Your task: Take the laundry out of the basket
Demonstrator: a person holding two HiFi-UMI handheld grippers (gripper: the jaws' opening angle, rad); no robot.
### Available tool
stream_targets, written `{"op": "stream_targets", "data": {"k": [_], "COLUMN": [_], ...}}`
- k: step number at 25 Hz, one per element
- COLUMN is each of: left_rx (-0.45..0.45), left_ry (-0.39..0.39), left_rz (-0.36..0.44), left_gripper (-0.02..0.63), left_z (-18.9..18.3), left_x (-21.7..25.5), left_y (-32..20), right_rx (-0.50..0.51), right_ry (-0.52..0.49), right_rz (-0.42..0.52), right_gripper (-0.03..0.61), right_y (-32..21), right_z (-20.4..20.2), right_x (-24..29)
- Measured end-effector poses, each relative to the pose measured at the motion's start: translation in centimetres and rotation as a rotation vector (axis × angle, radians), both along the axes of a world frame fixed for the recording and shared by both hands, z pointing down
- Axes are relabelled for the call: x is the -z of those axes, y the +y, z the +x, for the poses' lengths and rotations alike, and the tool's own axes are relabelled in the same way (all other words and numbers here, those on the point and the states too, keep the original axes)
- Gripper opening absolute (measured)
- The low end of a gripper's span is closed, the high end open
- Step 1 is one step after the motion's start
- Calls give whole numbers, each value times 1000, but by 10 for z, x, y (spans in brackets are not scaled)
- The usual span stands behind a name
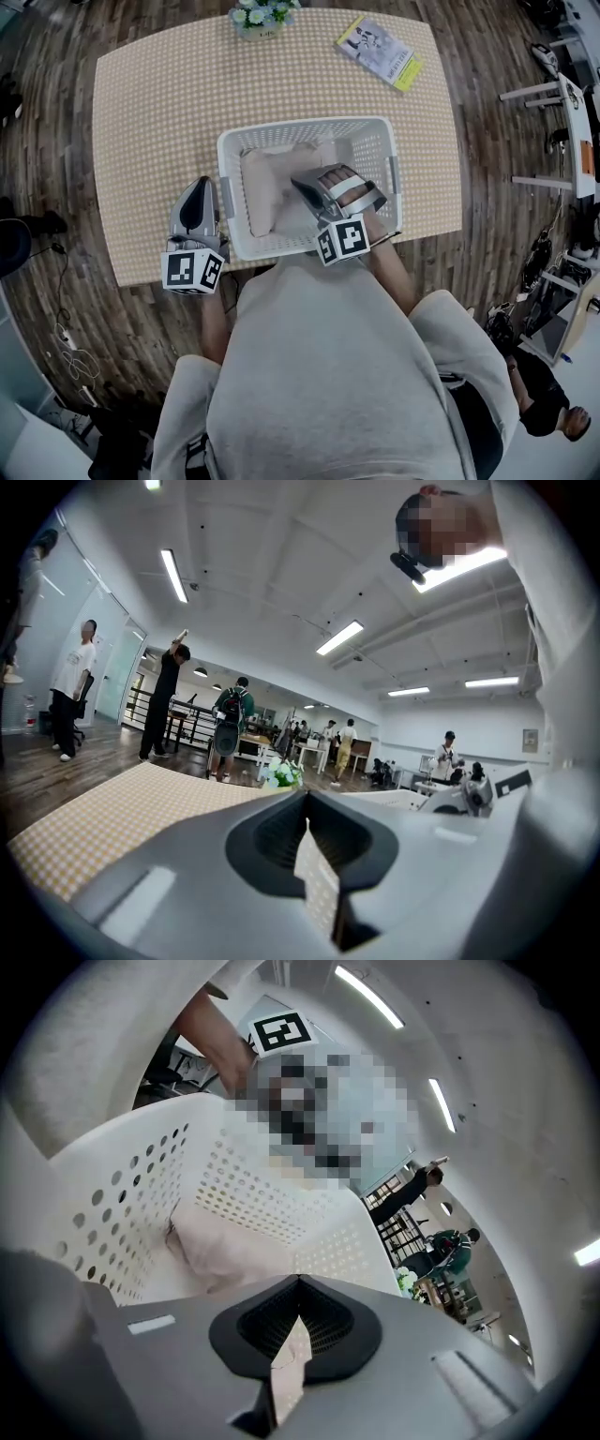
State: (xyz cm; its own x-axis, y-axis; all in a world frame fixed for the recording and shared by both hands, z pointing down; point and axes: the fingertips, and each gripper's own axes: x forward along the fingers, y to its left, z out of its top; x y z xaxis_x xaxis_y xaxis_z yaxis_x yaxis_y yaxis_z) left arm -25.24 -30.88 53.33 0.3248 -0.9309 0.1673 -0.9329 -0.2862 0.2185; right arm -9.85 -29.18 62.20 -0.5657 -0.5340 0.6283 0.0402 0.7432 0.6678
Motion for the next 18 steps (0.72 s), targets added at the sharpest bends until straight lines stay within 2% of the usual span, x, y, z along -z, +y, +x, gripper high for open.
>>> {"op": "stream_targets", "data": {"k": [3, 7, 12, 13, 14, 18], "left_rx": [7, 9, 11, 12, 14, 26], "left_ry": [4, 13, 23, 24, 24, 28], "left_rz": [1, 1, 5, 6, 6, 8], "left_gripper": [11, 11, 11, 11, 11, 11], "left_z": [-3, -4, -1, -1, -2, -4], "left_x": [0, -2, -2, -1, -1, -2], "left_y": [2, 2, 0, 1, 1, 2], "right_rx": [0, -41, -38, -34, -29, 7], "right_ry": [7, -7, 18, 25, 40, 132], "right_rz": [-25, -133, -201, -233, -269, -353], "right_gripper": [0, 0, 3, 64, 208, 440], "right_y": [2, 3, 2, 3, 5, 10], "right_z": [-2, 0, 2, 2, 2, 5], "right_x": [-5, -16, -30, -34, -40, -66]}}
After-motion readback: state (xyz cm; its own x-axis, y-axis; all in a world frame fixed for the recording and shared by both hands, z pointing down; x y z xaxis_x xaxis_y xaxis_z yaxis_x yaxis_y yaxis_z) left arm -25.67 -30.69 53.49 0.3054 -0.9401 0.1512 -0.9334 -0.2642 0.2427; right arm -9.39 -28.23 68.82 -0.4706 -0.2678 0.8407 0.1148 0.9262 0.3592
